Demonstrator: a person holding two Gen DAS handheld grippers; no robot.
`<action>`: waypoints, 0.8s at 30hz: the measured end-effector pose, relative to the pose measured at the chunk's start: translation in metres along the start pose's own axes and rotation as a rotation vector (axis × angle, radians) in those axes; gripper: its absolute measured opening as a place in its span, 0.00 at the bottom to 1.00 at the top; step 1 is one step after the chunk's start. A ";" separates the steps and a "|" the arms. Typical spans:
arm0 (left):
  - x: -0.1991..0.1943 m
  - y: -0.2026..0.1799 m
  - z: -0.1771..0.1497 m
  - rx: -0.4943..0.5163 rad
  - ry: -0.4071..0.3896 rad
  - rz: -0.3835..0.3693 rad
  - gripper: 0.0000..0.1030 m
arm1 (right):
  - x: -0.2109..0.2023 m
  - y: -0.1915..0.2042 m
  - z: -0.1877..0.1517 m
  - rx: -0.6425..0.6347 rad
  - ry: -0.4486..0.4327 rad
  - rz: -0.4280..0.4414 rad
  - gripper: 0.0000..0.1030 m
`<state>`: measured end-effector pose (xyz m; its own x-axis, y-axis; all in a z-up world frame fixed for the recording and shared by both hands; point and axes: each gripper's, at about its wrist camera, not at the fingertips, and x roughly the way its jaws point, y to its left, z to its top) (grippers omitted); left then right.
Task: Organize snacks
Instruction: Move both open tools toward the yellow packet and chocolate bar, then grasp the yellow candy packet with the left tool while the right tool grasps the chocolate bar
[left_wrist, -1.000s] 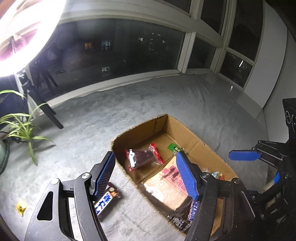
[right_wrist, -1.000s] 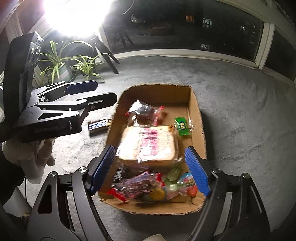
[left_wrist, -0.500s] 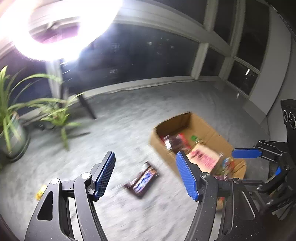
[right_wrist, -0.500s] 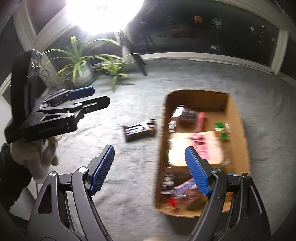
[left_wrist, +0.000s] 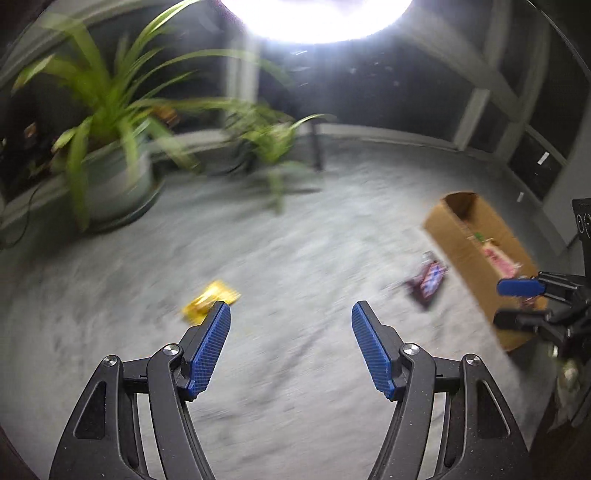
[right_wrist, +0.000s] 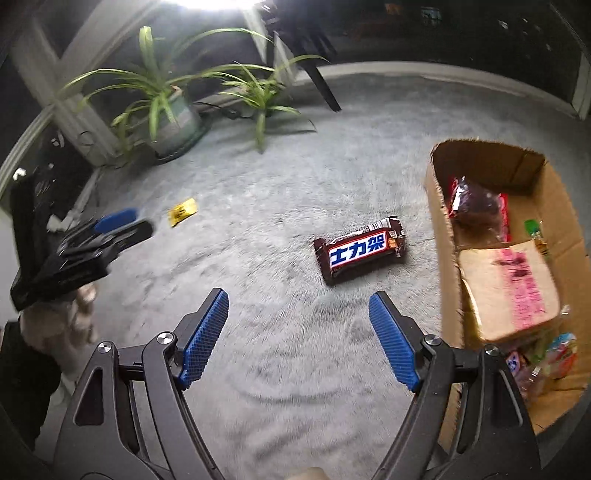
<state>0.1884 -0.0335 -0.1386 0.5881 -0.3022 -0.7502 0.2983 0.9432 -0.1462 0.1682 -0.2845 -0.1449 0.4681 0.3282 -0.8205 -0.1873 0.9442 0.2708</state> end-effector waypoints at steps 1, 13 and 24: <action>0.001 0.008 -0.004 -0.011 0.008 0.004 0.66 | 0.007 -0.001 0.003 0.018 0.006 -0.010 0.79; 0.035 0.054 -0.007 0.033 0.070 0.011 0.57 | 0.057 -0.024 0.027 0.167 0.082 -0.027 0.79; 0.057 0.070 0.002 0.038 0.099 -0.036 0.56 | 0.084 -0.031 0.046 0.212 0.102 -0.042 0.79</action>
<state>0.2444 0.0152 -0.1901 0.5001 -0.3194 -0.8049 0.3478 0.9253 -0.1511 0.2525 -0.2852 -0.1991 0.3800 0.2947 -0.8768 0.0210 0.9449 0.3267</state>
